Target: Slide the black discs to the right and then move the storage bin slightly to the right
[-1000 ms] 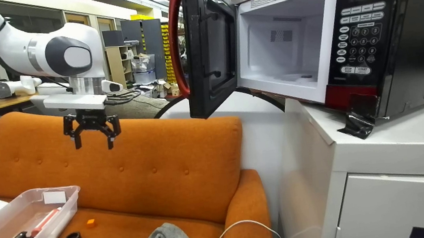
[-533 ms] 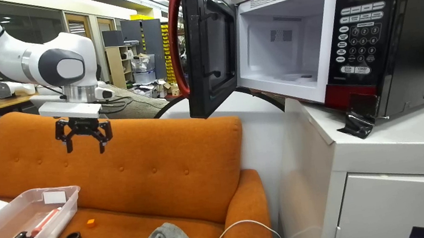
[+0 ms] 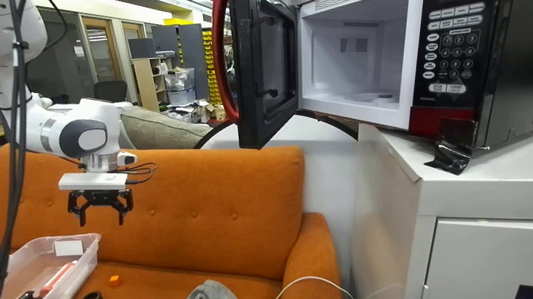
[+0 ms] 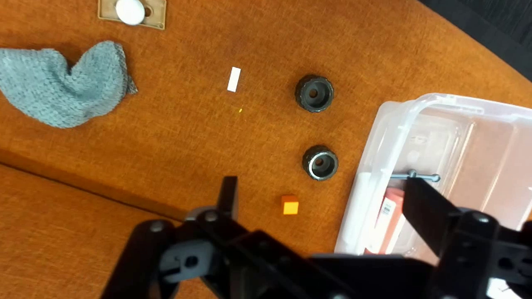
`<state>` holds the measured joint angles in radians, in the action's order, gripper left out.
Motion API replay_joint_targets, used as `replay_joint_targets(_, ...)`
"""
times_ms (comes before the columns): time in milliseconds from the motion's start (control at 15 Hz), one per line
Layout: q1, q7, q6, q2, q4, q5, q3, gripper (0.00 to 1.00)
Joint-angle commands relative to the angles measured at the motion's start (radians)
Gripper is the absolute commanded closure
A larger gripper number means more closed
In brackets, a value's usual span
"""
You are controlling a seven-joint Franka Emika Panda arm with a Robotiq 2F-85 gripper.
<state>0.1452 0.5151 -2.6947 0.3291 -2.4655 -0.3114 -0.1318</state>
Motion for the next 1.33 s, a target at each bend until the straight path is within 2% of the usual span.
replay_joint_targets(0,-0.068,-0.037,-0.007,0.031,0.018,0.051,-0.067,0.00)
replay_joint_targets(533,-0.081,-0.043,-0.006,0.017,0.010,0.060,-0.074,0.00)
replay_joint_targets(667,-0.077,-0.068,-0.036,0.033,0.014,0.058,-0.072,0.00)
replay_joint_targets(733,-0.090,-0.066,-0.053,0.050,0.022,0.035,-0.092,0.00)
replay_joint_targets(933,-0.107,-0.090,-0.189,0.138,0.057,0.032,-0.135,0.00)
replay_joint_targets(1067,-0.114,-0.112,-0.276,0.217,0.097,0.071,-0.159,0.00)
replay_joint_targets(1267,-0.094,-0.179,-0.356,0.349,0.170,0.168,-0.155,0.00)
